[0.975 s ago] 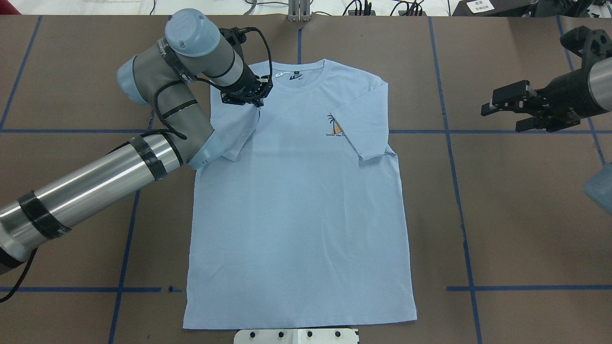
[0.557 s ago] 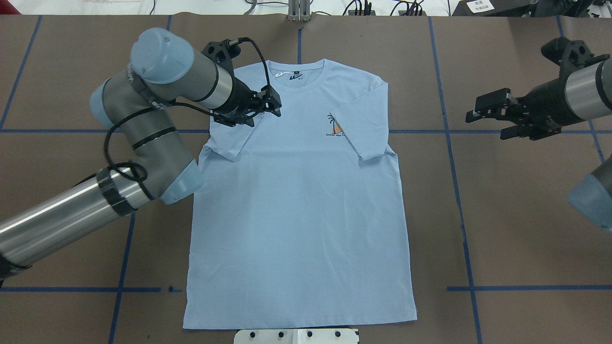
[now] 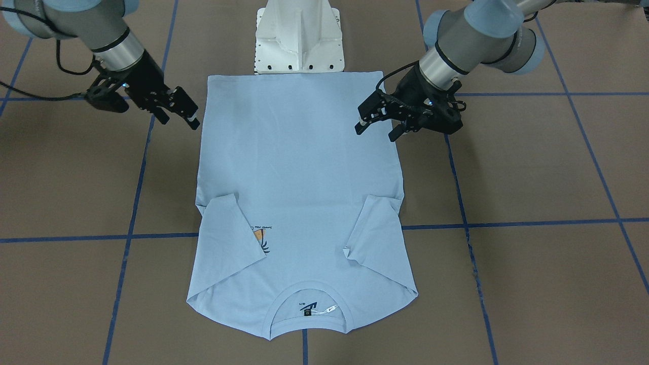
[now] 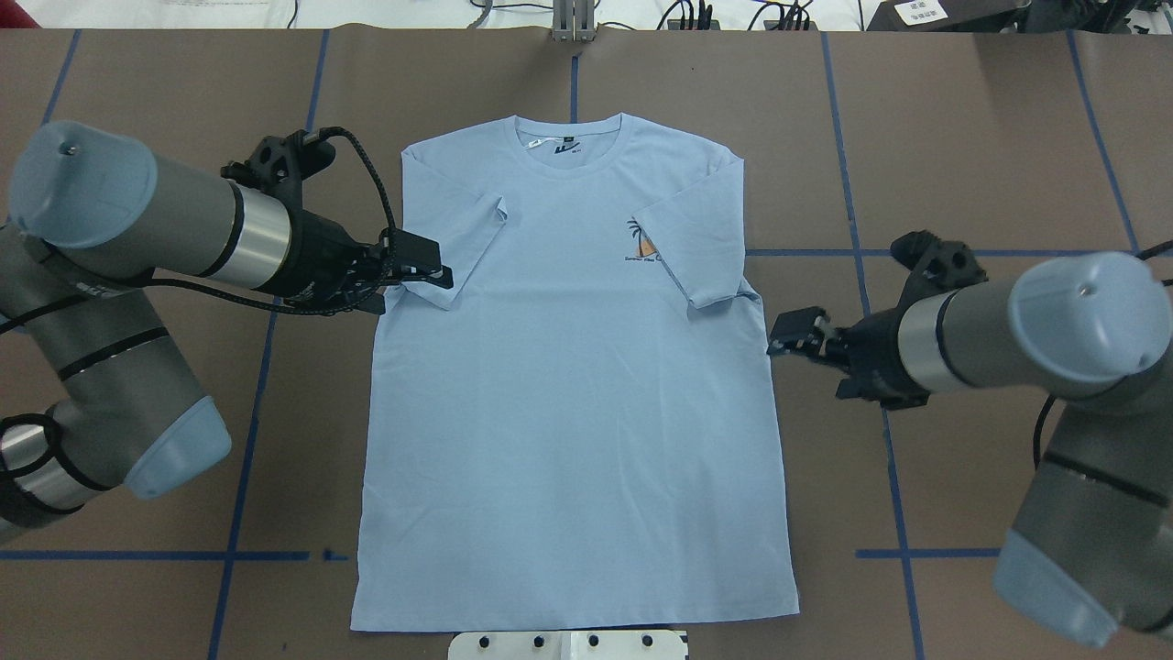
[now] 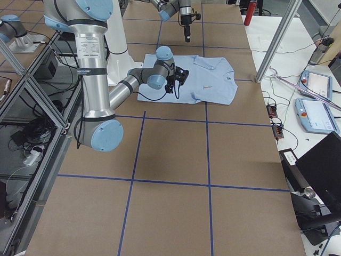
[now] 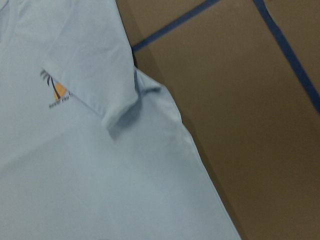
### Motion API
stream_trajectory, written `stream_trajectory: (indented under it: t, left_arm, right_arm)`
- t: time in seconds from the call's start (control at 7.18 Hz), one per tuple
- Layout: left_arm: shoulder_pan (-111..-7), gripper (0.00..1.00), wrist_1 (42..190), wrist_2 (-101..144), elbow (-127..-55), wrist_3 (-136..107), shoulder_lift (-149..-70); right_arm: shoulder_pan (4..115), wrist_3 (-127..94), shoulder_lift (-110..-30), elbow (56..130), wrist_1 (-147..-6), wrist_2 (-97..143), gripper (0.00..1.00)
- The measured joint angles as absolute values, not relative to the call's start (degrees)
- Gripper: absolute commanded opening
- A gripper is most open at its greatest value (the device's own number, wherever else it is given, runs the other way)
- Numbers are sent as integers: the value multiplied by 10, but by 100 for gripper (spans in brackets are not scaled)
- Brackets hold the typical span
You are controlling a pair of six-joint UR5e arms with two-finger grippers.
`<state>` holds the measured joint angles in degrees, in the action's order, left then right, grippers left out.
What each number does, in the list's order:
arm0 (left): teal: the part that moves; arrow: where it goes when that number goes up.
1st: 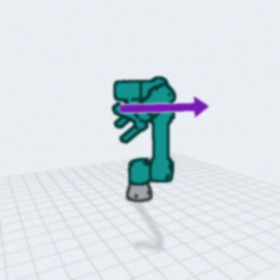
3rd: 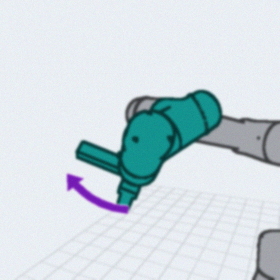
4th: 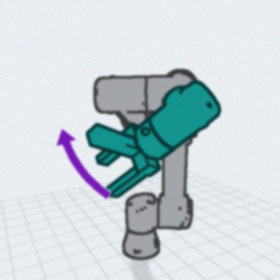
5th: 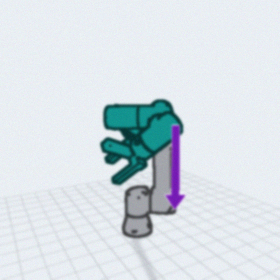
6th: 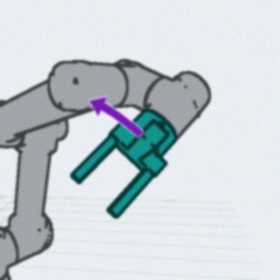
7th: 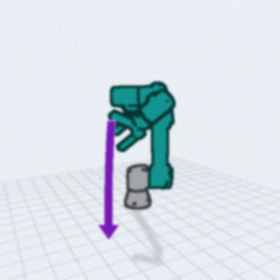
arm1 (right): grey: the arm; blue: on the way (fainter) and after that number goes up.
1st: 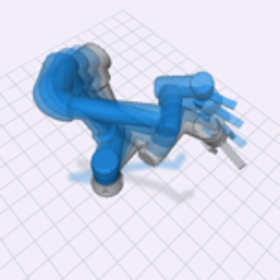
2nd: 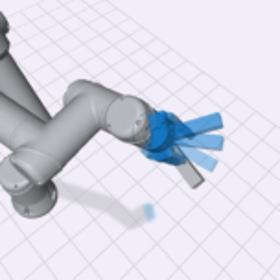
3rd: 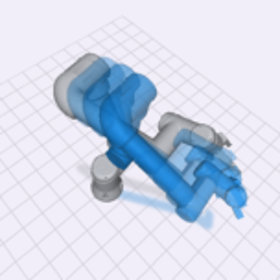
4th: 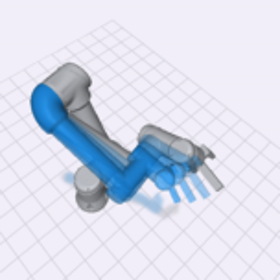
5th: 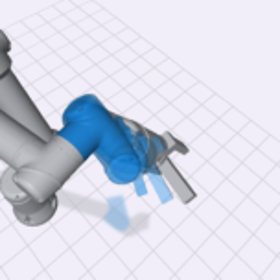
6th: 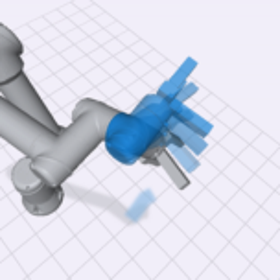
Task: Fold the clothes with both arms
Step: 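Move the right gripper to the hem corner nearest the robot, then move the left gripper to the other near hem corner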
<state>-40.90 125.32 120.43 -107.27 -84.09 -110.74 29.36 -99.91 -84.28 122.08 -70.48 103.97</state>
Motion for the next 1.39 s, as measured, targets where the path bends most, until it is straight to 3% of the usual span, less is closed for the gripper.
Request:
stream_trajectory:
  t: [0.42, 0.56, 0.84, 0.98, 1.39]
  left_arm:
    - [-411, 99, 1253, 1207, -1096, -841, -1080]
    - [-411, 99, 1253, 1207, -1097, -841, -1079]
    - [-411, 99, 1253, 1208, -1098, -841, -1078]
    - [-412, 99, 1253, 1208, -1098, -841, -1077]
    - [-411, 99, 1253, 1208, -1098, -841, -1075]
  right_arm:
    - [89, -1158, -843, 1310, -853, 855, 95]
    - [39, -1218, -844, 1316, -881, 814, 98]
    - [-33, -1347, -845, 1297, -918, 765, 93]
    - [-49, -1384, -844, 1279, -921, 754, 82]
    - [-50, -1388, -844, 1243, -918, 754, 74]
